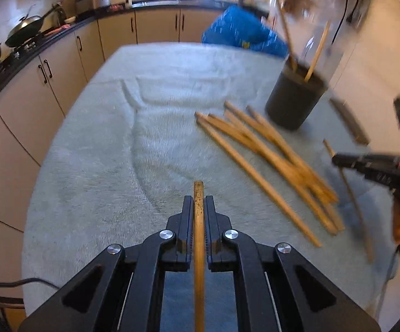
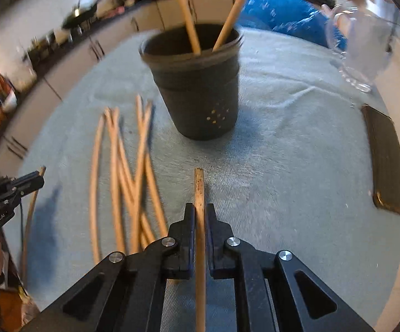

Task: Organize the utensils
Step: 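Grasp another chopstick with the left tool while the right tool grasps one too, then lift both chopsticks and carry them above the holder opening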

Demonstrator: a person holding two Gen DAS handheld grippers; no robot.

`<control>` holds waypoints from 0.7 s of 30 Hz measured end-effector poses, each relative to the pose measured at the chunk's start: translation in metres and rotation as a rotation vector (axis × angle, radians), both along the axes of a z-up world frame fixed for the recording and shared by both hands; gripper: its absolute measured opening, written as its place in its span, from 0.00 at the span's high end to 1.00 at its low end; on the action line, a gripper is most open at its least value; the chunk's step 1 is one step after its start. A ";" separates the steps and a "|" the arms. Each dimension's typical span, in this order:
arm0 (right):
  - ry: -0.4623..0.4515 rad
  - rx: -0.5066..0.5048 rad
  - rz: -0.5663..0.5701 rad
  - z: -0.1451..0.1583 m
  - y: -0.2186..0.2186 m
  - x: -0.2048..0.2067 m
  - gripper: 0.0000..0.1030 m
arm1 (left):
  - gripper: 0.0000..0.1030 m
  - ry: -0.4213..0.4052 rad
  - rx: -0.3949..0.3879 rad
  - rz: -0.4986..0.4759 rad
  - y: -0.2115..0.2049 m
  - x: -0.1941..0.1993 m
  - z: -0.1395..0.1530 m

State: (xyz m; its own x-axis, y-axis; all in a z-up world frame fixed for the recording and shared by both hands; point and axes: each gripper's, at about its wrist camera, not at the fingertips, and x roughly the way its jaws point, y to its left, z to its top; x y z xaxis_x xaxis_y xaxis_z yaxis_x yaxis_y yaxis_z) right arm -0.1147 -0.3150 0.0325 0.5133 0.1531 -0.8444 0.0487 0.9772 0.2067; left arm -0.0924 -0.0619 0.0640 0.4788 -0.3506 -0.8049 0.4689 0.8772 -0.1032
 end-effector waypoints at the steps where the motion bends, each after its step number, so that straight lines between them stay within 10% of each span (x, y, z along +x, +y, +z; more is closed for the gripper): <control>1: -0.030 0.015 -0.011 0.006 -0.001 -0.010 0.93 | 0.94 -0.014 -0.025 0.003 0.002 -0.004 0.008; 21: -0.600 0.114 -0.256 0.152 -0.038 -0.077 0.93 | 0.94 -0.400 -0.366 0.022 -0.020 -0.042 0.159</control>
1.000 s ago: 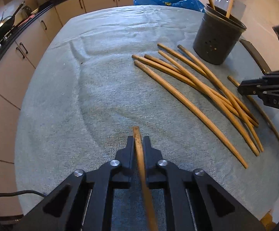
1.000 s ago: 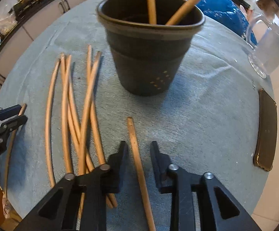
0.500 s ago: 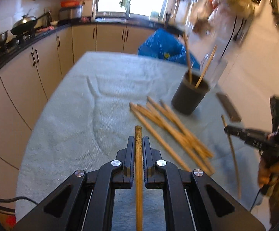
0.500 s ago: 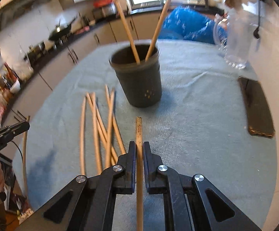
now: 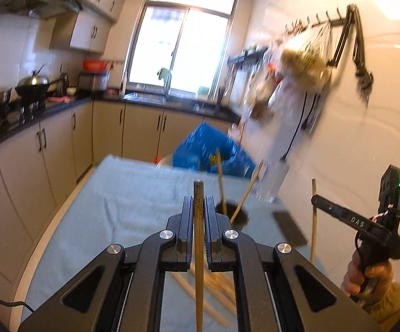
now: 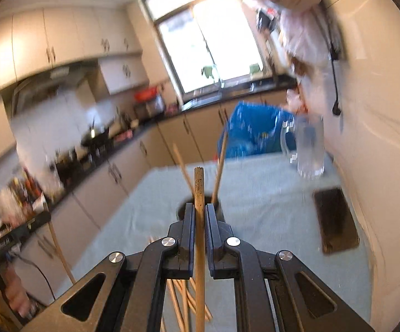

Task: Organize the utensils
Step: 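Lift both chopsticks and carry them above the holder opening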

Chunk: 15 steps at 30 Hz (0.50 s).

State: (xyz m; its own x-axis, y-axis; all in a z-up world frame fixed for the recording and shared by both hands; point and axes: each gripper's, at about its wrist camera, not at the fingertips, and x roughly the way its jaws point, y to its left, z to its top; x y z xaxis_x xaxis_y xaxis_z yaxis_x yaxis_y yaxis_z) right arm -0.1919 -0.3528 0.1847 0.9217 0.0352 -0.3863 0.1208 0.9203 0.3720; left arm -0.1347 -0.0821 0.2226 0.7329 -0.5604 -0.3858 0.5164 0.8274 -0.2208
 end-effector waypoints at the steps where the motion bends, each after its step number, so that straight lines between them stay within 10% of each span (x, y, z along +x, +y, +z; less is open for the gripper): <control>1: -0.016 0.009 -0.008 0.005 -0.002 0.001 0.93 | 0.94 -0.016 -0.013 -0.001 -0.006 0.004 0.007; 15: -0.199 0.113 -0.127 0.049 -0.029 0.085 0.93 | 0.94 -0.093 -0.155 0.032 -0.083 0.090 0.064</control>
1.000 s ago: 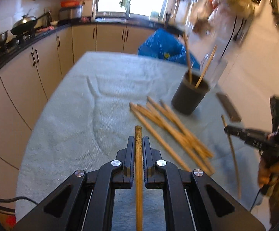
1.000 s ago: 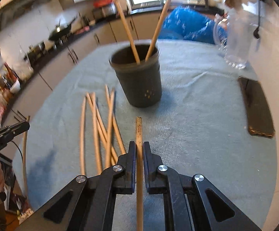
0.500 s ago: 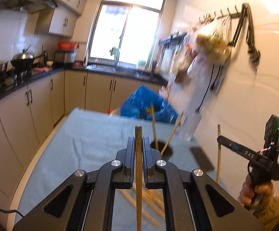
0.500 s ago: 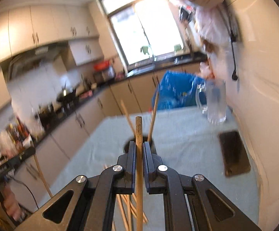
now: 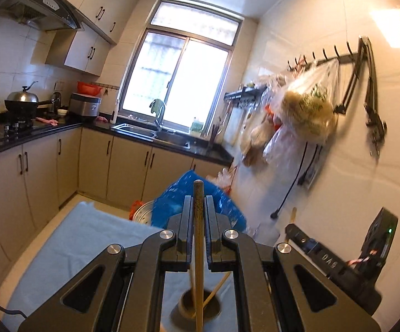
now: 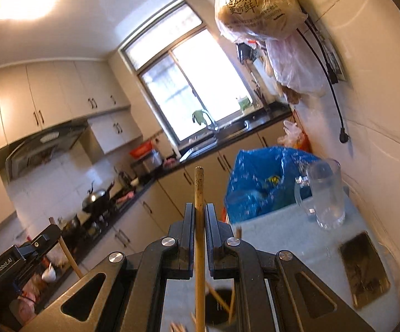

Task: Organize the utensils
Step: 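Lift both chopsticks and carry them above the holder opening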

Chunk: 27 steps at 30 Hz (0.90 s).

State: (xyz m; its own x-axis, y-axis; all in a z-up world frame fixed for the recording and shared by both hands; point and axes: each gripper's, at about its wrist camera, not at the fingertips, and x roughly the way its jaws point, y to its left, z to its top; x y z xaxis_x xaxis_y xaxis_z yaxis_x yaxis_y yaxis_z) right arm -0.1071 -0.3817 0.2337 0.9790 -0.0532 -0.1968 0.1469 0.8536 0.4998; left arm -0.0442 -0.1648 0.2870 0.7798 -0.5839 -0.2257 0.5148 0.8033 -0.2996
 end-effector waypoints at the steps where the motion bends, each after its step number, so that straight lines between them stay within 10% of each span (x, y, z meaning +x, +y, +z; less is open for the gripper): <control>1: -0.010 -0.003 -0.006 0.001 -0.001 0.004 0.93 | 0.94 -0.003 -0.007 0.004 -0.005 0.005 0.002; 23: 0.082 -0.087 -0.079 -0.068 -0.003 0.060 0.92 | 0.93 0.124 0.115 0.031 -0.071 0.074 -0.085; 27: 0.091 -0.091 -0.080 -0.064 -0.001 0.053 0.73 | 0.74 0.139 0.115 0.045 -0.060 0.067 -0.081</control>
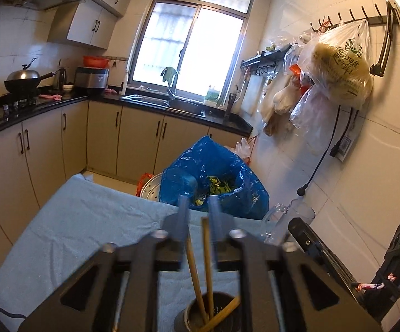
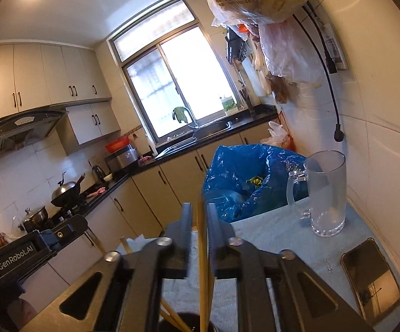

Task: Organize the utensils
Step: 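Lift both chopsticks and carry them above the holder opening, then open both tools to drop the chopsticks into the holder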

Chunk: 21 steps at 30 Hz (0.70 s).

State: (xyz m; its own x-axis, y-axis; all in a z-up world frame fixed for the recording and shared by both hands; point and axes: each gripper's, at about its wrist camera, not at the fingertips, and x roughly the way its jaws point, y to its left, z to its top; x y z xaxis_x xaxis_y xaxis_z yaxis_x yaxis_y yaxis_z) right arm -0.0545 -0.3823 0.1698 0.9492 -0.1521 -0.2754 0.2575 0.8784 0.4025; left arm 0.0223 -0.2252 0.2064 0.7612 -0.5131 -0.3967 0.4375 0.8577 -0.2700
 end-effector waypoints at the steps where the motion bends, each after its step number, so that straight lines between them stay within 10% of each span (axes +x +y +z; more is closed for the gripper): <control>1: 0.000 -0.001 0.001 0.001 0.000 -0.003 0.66 | 0.70 0.003 -0.007 0.011 0.005 -0.003 0.002; 12: -0.008 -0.063 -0.003 0.020 0.020 -0.072 0.41 | 0.44 0.012 -0.026 0.092 0.083 -0.054 0.015; 21: 0.217 -0.088 0.110 -0.049 0.048 -0.115 0.33 | 0.34 0.273 0.139 0.219 0.138 -0.069 -0.094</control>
